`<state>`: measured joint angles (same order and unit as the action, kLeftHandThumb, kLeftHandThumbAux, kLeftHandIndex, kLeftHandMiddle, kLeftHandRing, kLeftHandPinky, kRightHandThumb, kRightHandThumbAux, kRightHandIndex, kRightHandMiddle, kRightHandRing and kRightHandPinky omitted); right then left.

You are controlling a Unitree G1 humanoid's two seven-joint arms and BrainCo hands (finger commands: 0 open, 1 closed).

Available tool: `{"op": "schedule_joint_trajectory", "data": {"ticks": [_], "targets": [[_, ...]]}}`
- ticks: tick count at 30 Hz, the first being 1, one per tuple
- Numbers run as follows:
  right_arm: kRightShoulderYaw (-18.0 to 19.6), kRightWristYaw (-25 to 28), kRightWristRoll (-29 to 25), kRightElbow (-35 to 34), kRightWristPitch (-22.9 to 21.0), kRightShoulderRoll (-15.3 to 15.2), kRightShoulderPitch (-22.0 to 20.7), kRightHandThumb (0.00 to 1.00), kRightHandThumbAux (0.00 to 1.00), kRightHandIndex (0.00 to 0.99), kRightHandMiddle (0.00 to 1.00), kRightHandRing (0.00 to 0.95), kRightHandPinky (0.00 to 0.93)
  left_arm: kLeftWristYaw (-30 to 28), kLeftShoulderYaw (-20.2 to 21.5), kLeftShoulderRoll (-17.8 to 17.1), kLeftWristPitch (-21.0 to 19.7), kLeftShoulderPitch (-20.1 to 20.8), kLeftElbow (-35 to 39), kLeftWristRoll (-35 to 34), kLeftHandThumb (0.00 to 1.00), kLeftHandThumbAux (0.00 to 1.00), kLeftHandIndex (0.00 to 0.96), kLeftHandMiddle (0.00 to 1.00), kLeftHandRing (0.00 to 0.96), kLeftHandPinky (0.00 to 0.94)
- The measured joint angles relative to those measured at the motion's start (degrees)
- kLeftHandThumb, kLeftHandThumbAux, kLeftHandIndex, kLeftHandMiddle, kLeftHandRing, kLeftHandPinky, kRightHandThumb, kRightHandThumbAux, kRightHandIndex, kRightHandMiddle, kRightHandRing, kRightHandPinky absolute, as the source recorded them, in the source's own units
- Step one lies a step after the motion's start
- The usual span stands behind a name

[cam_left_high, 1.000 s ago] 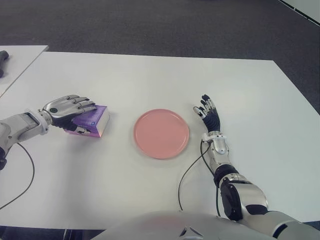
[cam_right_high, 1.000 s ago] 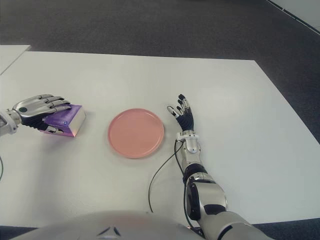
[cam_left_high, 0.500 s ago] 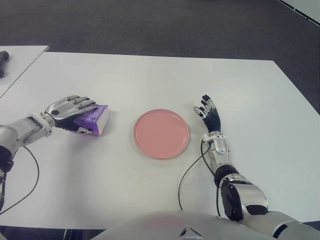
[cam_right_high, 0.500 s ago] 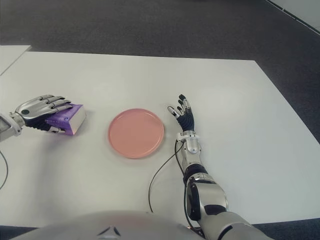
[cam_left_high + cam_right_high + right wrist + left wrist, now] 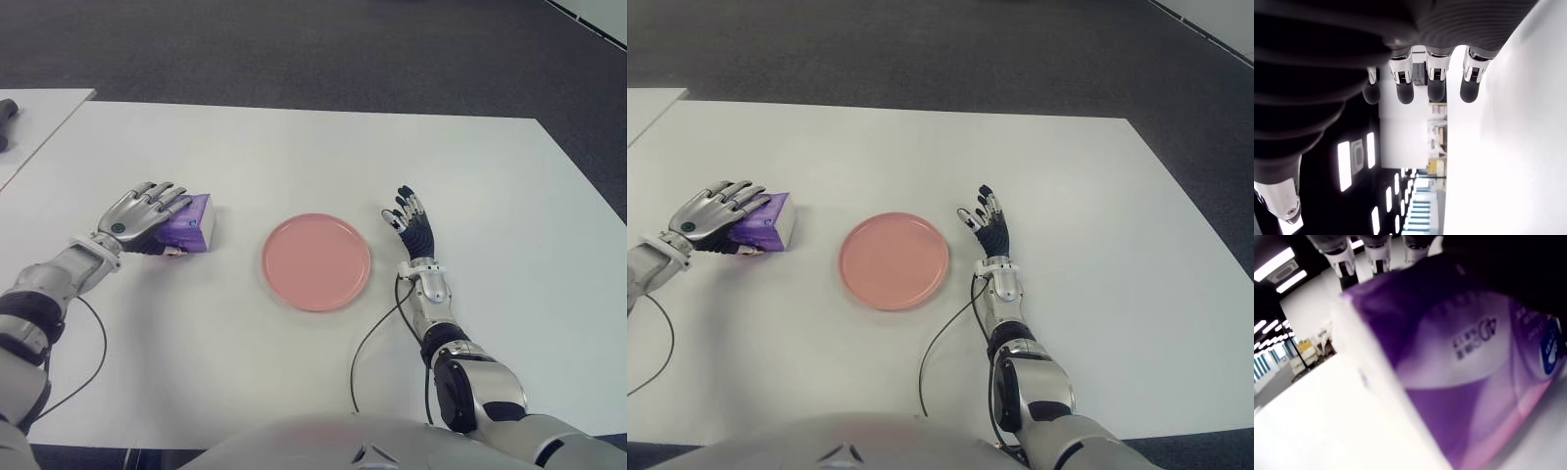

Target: Put the tissue paper into the plate.

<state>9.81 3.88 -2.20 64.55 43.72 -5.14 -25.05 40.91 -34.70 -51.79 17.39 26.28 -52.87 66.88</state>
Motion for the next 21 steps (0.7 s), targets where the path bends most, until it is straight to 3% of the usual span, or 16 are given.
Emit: {"op": "schedule_joint_trajectory", "data": {"ticks": [9, 21], "targets": [[0.3, 0.5, -0.1, 0.0, 0.0, -0.5, 0.2, 0.048, 0.587, 0.0, 0.0, 0.0, 0.0, 10.0, -5.8, 2.8, -5.9, 4.1, -8.1, 3.3, 0.178, 0.48, 0.0, 0.0, 0.0, 0.0], [0.5, 1.2, -0.3, -0.3, 0.0, -0.9, 0.4, 0.048, 0.587, 0.0, 0.0, 0.0, 0.0, 13.9, -9.5, 4.5, -7.7, 6.6, -13.5, 2.9, 0.234, 0.552, 0.0, 0.0, 0.0, 0.0]]}}
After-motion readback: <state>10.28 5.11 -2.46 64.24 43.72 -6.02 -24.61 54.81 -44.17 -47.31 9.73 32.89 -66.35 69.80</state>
